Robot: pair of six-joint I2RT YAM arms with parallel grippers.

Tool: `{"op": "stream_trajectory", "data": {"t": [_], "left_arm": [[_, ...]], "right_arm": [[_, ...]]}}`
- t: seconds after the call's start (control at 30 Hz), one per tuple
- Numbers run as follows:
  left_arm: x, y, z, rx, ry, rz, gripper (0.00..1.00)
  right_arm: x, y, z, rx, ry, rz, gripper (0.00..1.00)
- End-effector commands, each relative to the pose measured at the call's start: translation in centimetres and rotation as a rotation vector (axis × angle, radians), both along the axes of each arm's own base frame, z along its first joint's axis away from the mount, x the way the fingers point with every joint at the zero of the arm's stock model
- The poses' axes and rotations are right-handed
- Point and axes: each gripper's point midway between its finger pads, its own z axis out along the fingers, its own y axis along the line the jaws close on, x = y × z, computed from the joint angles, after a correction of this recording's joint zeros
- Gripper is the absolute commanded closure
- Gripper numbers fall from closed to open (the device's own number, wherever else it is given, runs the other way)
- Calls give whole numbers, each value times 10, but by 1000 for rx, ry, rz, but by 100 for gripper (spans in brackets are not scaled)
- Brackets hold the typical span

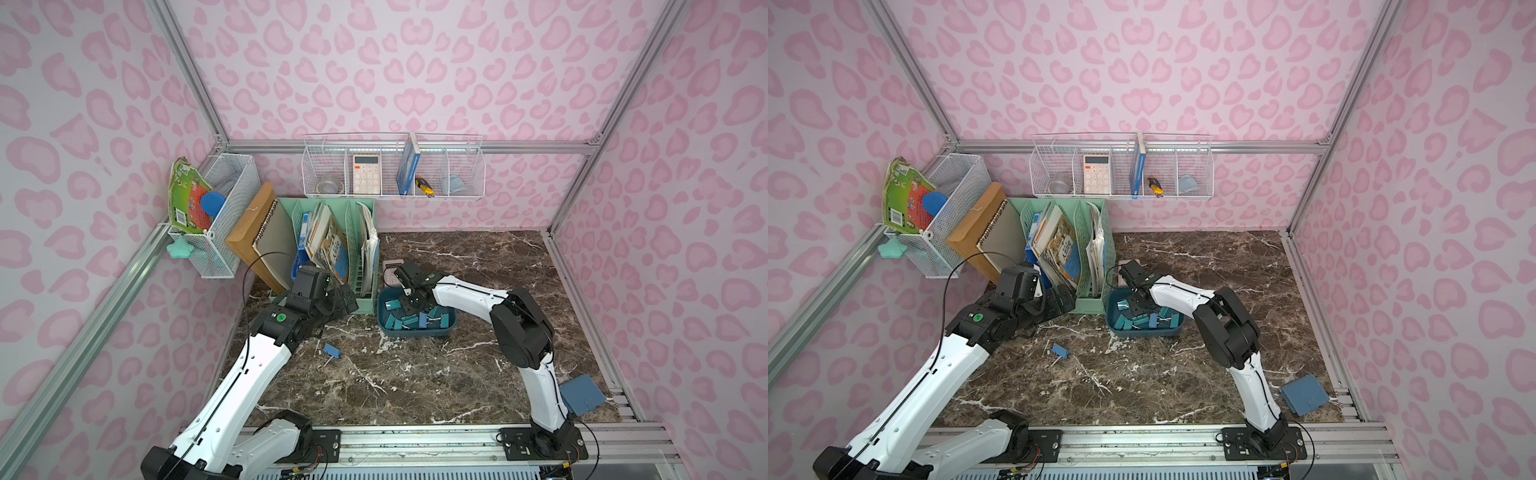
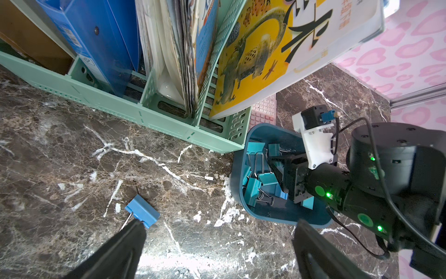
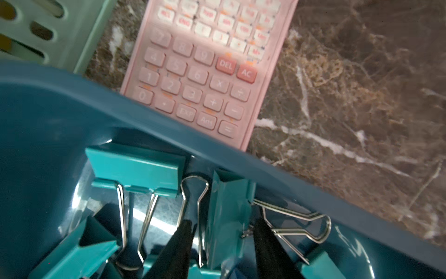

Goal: Take out the binder clips from the storage box
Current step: Pick up the binder clip from the storage box.

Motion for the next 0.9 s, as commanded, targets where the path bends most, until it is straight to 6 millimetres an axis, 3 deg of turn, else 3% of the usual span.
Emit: {"op": "stream_trajectory", "data": {"t": [0.0,0.27,0.4,0.7,0.87], "left_arm": [[3,0,3,4,-19,-2,1],[3,0,3,4,-17,-3,1],[3,1,4,7,-22,2,1],[6,-1,5,1,-21,-4,1],[4,5,11,14,-34,20,1]], "right_arm": [[-1,2,-3,5,10,-7,54],[-1,1,-21,-16,28,-8,55],[-4,-1,-20,-15,30,-12,68],[2,-2,27,12,-58,-25,69],[-7,7,53,12,-116,18,69]]}}
